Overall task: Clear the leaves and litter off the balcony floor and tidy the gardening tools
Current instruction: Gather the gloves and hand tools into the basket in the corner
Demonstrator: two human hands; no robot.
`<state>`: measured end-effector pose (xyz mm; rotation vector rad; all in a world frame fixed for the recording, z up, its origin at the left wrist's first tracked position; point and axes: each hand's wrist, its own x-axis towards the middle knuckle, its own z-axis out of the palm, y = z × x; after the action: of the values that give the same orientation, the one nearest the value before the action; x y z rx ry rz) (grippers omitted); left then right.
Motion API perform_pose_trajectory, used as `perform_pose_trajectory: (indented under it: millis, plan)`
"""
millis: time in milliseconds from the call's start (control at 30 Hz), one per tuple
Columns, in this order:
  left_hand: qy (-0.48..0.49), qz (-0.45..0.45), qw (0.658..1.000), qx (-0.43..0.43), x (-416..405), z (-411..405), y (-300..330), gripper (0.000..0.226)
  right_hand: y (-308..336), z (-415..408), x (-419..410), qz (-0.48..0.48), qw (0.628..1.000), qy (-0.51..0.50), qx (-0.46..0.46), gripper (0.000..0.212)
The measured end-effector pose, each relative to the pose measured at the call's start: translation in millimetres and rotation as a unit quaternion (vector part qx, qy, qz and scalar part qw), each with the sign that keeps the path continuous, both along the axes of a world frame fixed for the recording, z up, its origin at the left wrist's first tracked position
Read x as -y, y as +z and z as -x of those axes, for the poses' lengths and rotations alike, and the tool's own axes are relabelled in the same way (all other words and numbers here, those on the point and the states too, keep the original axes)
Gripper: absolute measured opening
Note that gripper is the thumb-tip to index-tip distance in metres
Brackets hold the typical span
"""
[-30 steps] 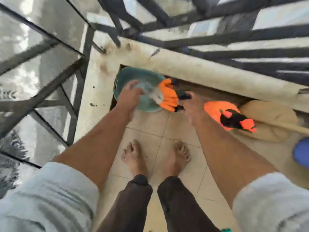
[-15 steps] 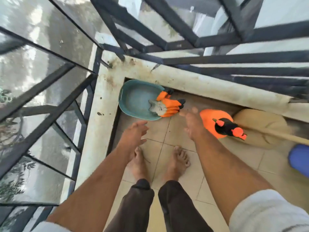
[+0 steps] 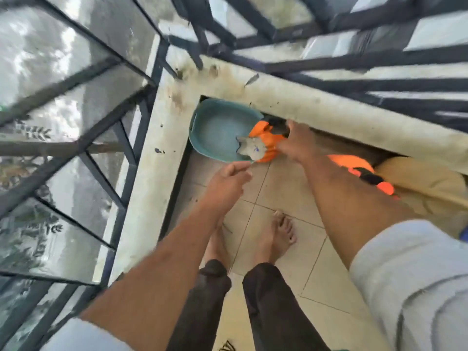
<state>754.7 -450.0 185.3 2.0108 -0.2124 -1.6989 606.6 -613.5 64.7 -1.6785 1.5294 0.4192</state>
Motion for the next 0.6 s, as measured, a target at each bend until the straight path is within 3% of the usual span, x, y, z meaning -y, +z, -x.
perform_pose_trajectory:
  millis: [67, 167, 267, 333, 400, 467, 533, 600]
  plan:
    - [-0.054, 0.015, 0.997, 0.051, 13.0, -7.7, -47.9, 0.033, -10.3, -10.3, 13.0, -0.042, 0.995, 0.077, -0.048, 0.099]
    - [-0.233, -0.006, 0.961, 0.149, 37.9, -18.3, -111.3, 0.047, -41.2, -12.7, 22.1, -0.089, 0.988, 0.116, -0.052, 0.050]
    - [-0.353, -0.053, 0.913, 0.198, 53.6, -29.1, -139.1, 0.051, -57.0, -1.9, 26.0, -0.089, 0.991, 0.098, -0.014, 0.045]
    - [-0.365, -0.063, 0.909, 0.193, 57.3, -34.3, -142.6, 0.055, -54.7, 1.6, 28.1, -0.072, 0.995, 0.066, 0.023, 0.055]
    - [-0.387, -0.060, 0.902, 0.184, 53.5, -34.1, -138.3, 0.053, -41.5, 1.8, 25.4, -0.071, 0.994, 0.051, 0.059, 0.043]
    - [-0.402, -0.053, 0.897, 0.179, 51.1, -34.8, -132.3, 0.035, -24.7, -1.6, 25.2, -0.058, 0.992, 0.038, 0.108, 0.033]
    - [-0.382, -0.038, 0.908, 0.164, 50.4, -37.0, -129.5, 0.030, -11.8, -8.0, 25.4, -0.042, 0.984, 0.019, 0.171, 0.031]
    - [-0.344, -0.025, 0.923, 0.169, 50.4, -38.6, -133.0, 0.042, -3.1, -17.0, 23.9, -0.041, 0.977, 0.008, 0.209, 0.028]
